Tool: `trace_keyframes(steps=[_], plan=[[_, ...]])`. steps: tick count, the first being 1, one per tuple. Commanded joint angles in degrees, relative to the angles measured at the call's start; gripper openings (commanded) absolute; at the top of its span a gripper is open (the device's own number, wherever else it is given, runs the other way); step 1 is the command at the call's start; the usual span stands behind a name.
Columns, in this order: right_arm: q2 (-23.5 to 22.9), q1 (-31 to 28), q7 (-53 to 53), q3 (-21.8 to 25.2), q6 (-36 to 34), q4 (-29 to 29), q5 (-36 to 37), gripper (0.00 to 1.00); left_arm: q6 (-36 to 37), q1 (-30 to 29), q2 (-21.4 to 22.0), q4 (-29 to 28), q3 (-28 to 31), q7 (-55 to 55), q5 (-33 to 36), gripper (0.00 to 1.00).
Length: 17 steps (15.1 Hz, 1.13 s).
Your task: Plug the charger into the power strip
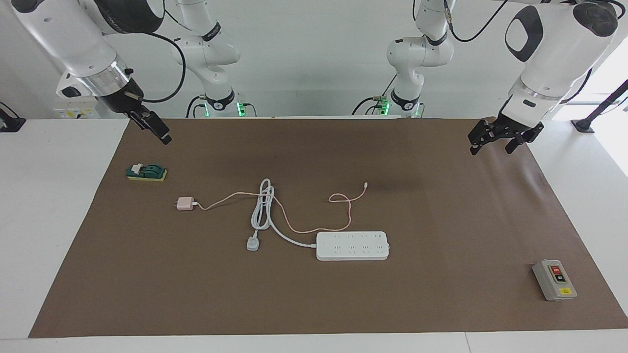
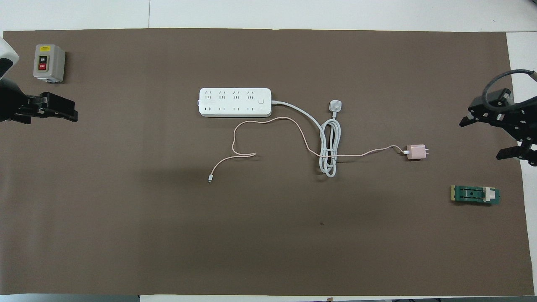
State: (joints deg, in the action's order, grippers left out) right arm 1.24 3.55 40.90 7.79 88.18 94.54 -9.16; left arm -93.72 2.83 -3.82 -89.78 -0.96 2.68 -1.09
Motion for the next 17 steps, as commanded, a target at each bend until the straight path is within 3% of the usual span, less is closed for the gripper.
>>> trace_keyframes(steps=[1,4,9,15,17], plan=[[-3.4,-0.8,7.7,-0.2,1.3,1.2,-5.4,1.00,0.6,-1.1,0.2,1.8,0.9,1.2,-5.9,1.00],[-8.9,-1.2,10.8,0.0,6.3,1.0,-9.3,1.00,1.9,-1.9,0.1,2.1,0.9,1.5,-14.3,1.00],[-14.4,-2.1,11.1,0.2,10.8,1.8,-15.7,1.00,1.2,-2.9,-2.2,1.2,0.9,0.7,-39.6,1.00],[-19.7,-5.8,15.8,0.4,11.7,3.5,-21.1,1.00,1.3,-5.0,-7.7,-5.2,0.9,-12.5,-68.3,1.00],[-20.1,-6.4,18.8,0.4,14.4,3.5,-21.1,1.00,1.8,-4.9,-10.5,-7.2,0.9,-18.8,-74.8,1.00]])
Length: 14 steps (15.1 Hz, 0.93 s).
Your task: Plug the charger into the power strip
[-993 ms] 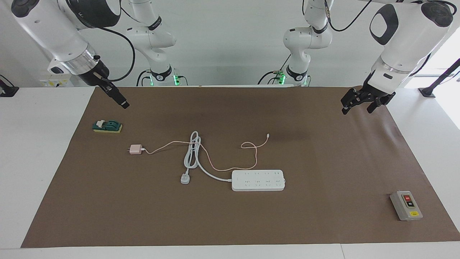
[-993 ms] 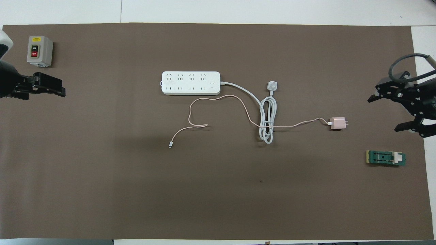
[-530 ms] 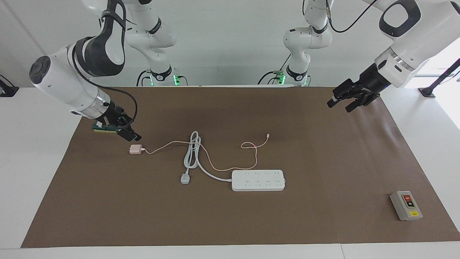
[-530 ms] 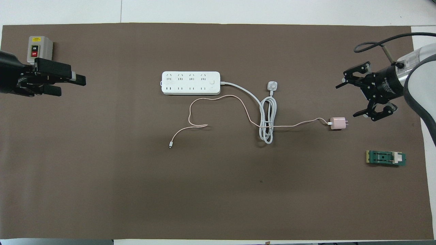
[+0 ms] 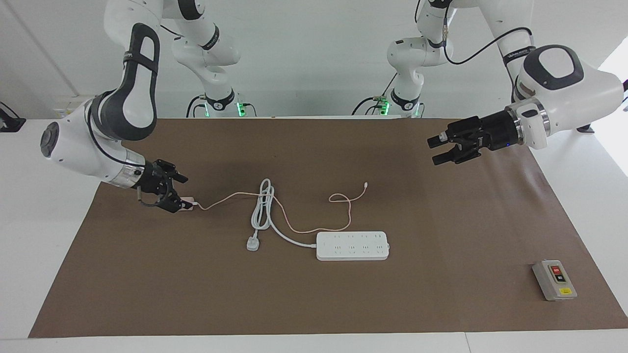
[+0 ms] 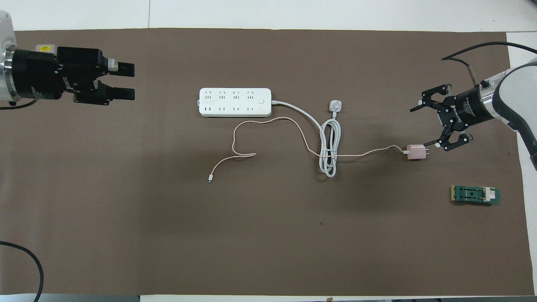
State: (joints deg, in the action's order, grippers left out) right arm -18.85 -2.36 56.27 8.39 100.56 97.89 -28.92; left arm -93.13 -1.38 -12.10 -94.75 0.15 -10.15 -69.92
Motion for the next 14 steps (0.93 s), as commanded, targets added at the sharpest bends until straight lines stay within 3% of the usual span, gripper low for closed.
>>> trace_keyframes(steps=[1,4,9,14], plan=[[-0.6,-1.9,3.4,-0.2,3.1,0.8,-1.4,1.00,1.5,-0.6,-3.6,-2.5,-0.4,-8.1,-8.1,1.00],[-1.0,-6.1,-1.9,-0.3,5.3,5.1,-4.7,1.00,1.6,0.2,-5.1,-5.1,-0.8,-9.3,-13.6,1.00],[-1.2,-7.7,-4.0,-0.3,8.0,10.9,-7.9,1.00,0.8,2.3,-8.0,-5.6,-1.1,-16.8,-16.4,1.00],[-1.0,-8.2,-9.3,-0.3,9.8,14.2,-8.1,1.00,-1.4,5.9,-7.7,-8.1,-1.3,-22.0,-21.9,1.00]])
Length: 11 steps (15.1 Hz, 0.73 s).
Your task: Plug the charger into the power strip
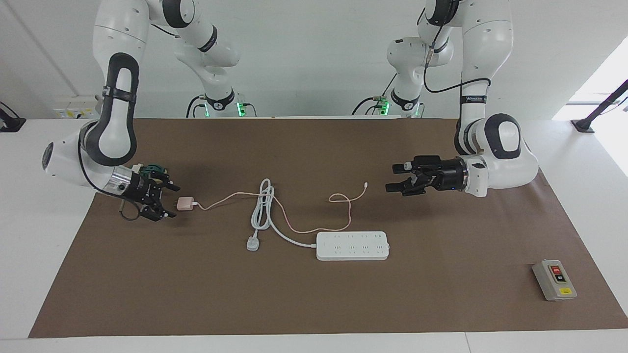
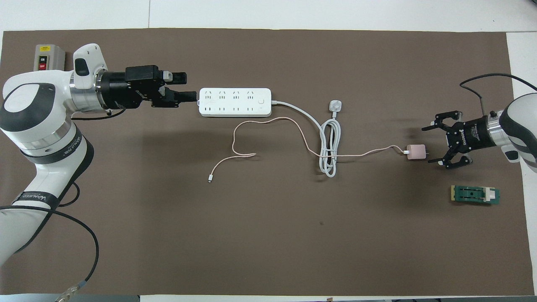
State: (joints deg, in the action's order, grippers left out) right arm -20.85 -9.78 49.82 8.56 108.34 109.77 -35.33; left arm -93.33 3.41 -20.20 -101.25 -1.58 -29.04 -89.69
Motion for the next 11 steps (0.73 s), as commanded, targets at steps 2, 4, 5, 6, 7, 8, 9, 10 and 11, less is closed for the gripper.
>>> trace_keyframes(steps=[2,4,5,6,7,8,9,10,11], plan=[[1.0,-0.9,-5.1,-0.5,2.4,3.0,-1.8,1.00,-1.2,2.3,-1.4,-1.2,0.5,-4.8,-3.6,1.00],[0.8,-0.9,-5.7,-0.5,2.6,3.2,-1.8,1.00,-1.1,2.8,-2.8,-1.4,0.4,-9.7,-3.9,1.00],[0.8,-0.8,-5.7,-0.5,2.7,3.3,-2.8,1.00,-1.1,3.2,-3.2,-1.8,0.4,-11.6,-4.4,1.00],[0.8,-0.8,-5.7,-0.5,3.0,3.5,-3.4,1.00,-1.2,3.4,-3.2,-3.2,0.4,-14.1,-4.7,1.00],[0.9,-0.7,-5.8,-0.5,3.6,4.1,-3.8,1.00,-1.2,3.4,-3.4,-4.6,0.5,-16.6,-6.1,1.00],[0.9,-0.3,-5.9,-0.5,4.5,4.5,-3.9,1.00,-1.1,3.4,-3.4,-6.1,0.6,-19.4,-6.6,1.00],[1.0,-0.2,-6.3,-0.5,4.9,4.8,-3.9,1.00,-1.2,3.0,-3.3,-8.1,0.6,-22.9,-6.6,1.00],[1.0,-0.2,-6.9,-0.5,5.2,4.9,-3.9,1.00,-0.9,2.7,-3.3,-9.8,0.6,-25.6,-6.8,1.00],[0.9,-0.2,-7.0,-0.5,5.3,4.9,-3.9,1.00,-0.6,2.6,-3.2,-11.3,0.6,-28.1,-7.0,1.00]])
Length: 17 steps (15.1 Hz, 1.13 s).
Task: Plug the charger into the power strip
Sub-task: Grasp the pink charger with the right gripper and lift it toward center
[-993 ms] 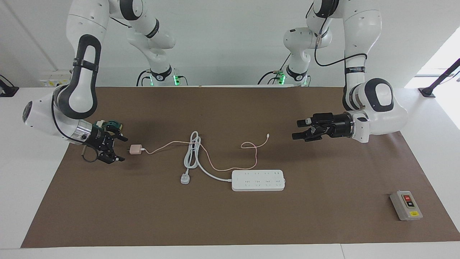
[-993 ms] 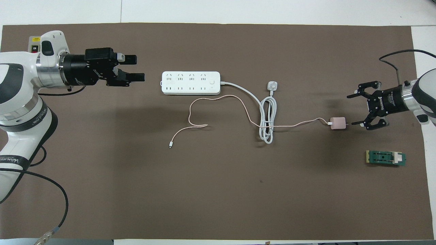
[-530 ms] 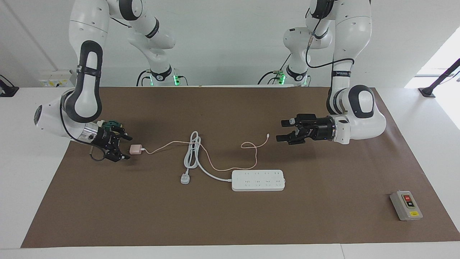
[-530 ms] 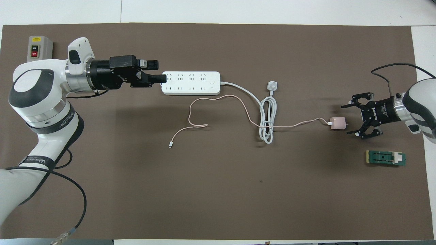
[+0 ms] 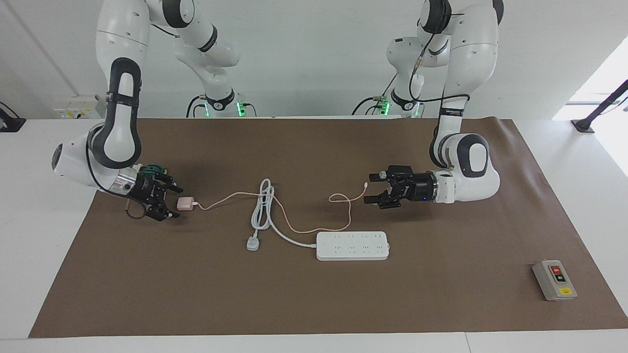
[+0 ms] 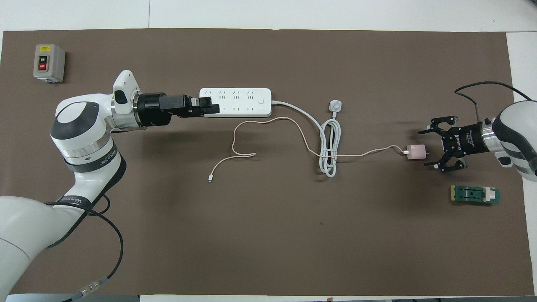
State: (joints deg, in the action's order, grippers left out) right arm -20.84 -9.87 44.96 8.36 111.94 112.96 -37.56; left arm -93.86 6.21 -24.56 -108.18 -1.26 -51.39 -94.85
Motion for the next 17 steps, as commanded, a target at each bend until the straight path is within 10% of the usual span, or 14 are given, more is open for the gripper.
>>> trace_keyframes(steps=[1,5,10,17], plan=[[0.7,-0.2,-2.5,-0.3,1.8,1.7,-1.6,1.00,0.0,-0.7,1.5,-5.8,0.3,-7.2,-1.8,1.00],[0.5,-0.2,-2.7,-0.3,1.8,1.7,-1.7,0.79,0.0,-0.7,4.5,-12.4,0.4,-10.4,-3.2,1.00],[0.5,-0.1,-3.5,-0.4,1.6,1.6,-1.7,0.00,-1.3,1.4,5.8,-16.2,0.5,-8.1,-4.8,1.00],[4.7,4.6,7.3,-0.5,-5.1,-3.1,-3.8,0.00,-4.0,6.6,5.1,-14.5,0.6,-3.8,-9.7,1.00]])
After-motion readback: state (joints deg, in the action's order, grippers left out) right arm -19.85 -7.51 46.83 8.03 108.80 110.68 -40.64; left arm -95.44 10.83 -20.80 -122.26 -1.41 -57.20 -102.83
